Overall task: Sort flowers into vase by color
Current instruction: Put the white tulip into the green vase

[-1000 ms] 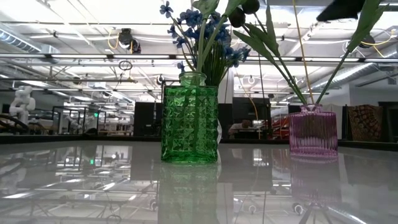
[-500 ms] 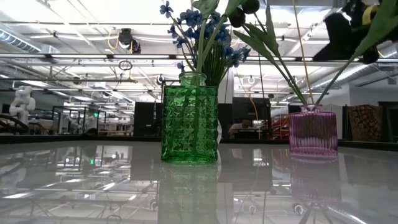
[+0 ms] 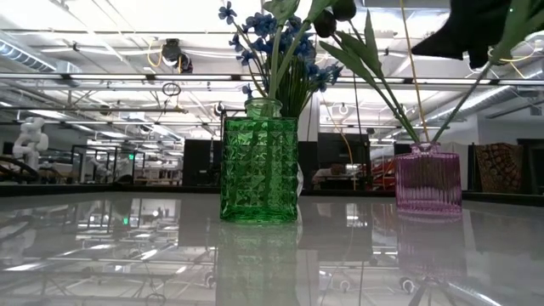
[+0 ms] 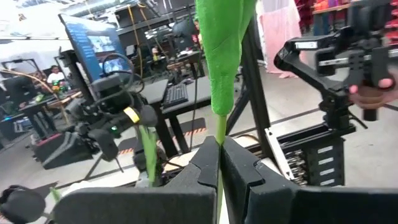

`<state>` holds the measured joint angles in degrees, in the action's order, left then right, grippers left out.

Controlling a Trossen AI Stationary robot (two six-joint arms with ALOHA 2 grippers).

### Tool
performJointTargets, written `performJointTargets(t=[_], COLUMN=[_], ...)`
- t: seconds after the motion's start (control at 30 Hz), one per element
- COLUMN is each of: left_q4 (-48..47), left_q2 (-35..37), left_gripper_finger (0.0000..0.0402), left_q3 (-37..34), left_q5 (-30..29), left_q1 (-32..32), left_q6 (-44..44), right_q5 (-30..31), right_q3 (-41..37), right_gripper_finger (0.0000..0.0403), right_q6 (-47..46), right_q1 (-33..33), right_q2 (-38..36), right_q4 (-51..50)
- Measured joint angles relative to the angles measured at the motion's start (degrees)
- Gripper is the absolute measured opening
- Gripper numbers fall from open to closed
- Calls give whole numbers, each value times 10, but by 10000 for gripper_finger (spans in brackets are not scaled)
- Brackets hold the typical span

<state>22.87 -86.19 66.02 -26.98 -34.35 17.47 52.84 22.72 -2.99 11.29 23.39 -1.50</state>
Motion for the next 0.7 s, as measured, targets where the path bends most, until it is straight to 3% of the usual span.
performJointTargets(t=[0.27, 0.37, 0.6, 0.7], left_q4=[-7, -8, -10, -10], left_q2=[0, 0, 0, 0], left_gripper_finger=[6, 6, 6, 6], left_q3=[0, 0, 0, 0], left_q5=[13, 13, 13, 13], left_q1=[0, -1, -9, -13], left_q6=[-7, -7, -7, -8], right_q5=[-188, -281, -499, -569], right_q3=[-10, -55, -217, -218], right_gripper_finger=[0, 0, 0, 0], right_q6=[-10, -8, -14, -25], right_q1=[-165, -223, -331, -352], right_q2=[-72, -81, -82, -76], right_q4=[-72, -27, 215, 211])
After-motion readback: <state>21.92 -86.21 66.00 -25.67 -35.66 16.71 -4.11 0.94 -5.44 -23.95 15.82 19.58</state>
